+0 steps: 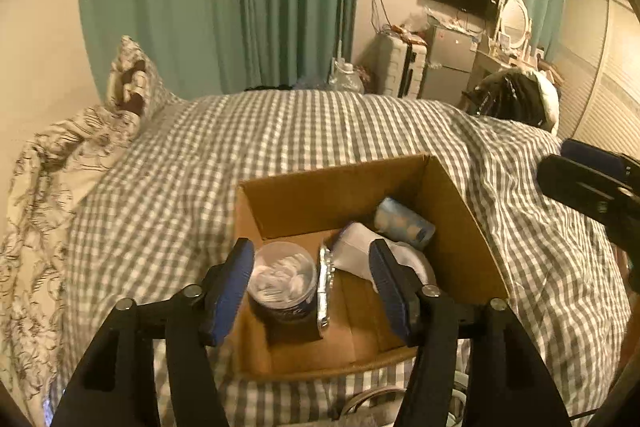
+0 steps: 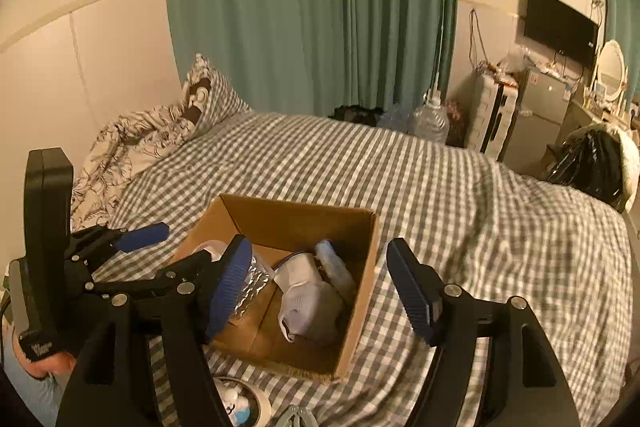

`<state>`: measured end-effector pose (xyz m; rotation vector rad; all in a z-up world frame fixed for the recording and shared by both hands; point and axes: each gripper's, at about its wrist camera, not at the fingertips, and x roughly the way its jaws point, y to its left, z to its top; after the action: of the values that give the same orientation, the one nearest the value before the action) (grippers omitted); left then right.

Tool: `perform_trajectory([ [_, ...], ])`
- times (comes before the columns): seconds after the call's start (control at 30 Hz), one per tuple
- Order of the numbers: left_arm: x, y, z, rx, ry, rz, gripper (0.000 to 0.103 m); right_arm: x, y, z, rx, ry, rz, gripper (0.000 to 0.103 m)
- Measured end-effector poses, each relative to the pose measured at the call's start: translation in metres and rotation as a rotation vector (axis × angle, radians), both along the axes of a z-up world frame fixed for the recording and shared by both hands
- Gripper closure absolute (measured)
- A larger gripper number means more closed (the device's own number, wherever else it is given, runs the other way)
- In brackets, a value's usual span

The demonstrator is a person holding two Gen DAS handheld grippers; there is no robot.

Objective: Organize objects
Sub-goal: 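Grasp the grey folding hanger with the right gripper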

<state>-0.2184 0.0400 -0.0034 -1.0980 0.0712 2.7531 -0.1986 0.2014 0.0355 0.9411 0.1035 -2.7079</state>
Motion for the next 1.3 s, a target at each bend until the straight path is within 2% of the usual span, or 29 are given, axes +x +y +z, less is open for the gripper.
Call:
perform_trajectory([
  [0.07,0.009,-0.004,0.009,-0.003,0.022,0.013,0.023,0.013,0.001,0.012,0.010,0.021,-0.002,0.030],
  [0.23,0.033,-0.012,0.031,-0.016,0.065,0.021,0.018,0.041,0.006,0.033,0.028,0.058,-0.011,0.023],
  [0.3,0.045,-0.014,0.036,-0.023,0.080,0.029,0.008,0.055,0.008,0.042,0.036,0.070,-0.014,0.022],
  [0.43,0.067,-0.017,0.040,-0.023,0.094,0.021,0.008,0.075,0.007,0.049,0.059,0.085,-0.016,0.017],
  [0.6,0.093,-0.017,0.027,-0.031,0.080,0.010,0.006,0.099,0.005,0.043,0.083,0.076,-0.007,0.016],
  [0.83,0.120,-0.014,-0.013,-0.034,0.021,0.019,0.006,0.112,0.004,0.001,0.108,-0.007,-0.003,0.016],
  [1.1,0.138,-0.005,-0.078,-0.052,-0.108,0.009,0.006,0.106,0.002,-0.082,0.157,-0.174,-0.009,0.016],
  [1.3,0.142,-0.005,-0.110,-0.059,-0.182,-0.002,0.006,0.097,0.000,-0.137,0.165,-0.307,0.008,0.016],
])
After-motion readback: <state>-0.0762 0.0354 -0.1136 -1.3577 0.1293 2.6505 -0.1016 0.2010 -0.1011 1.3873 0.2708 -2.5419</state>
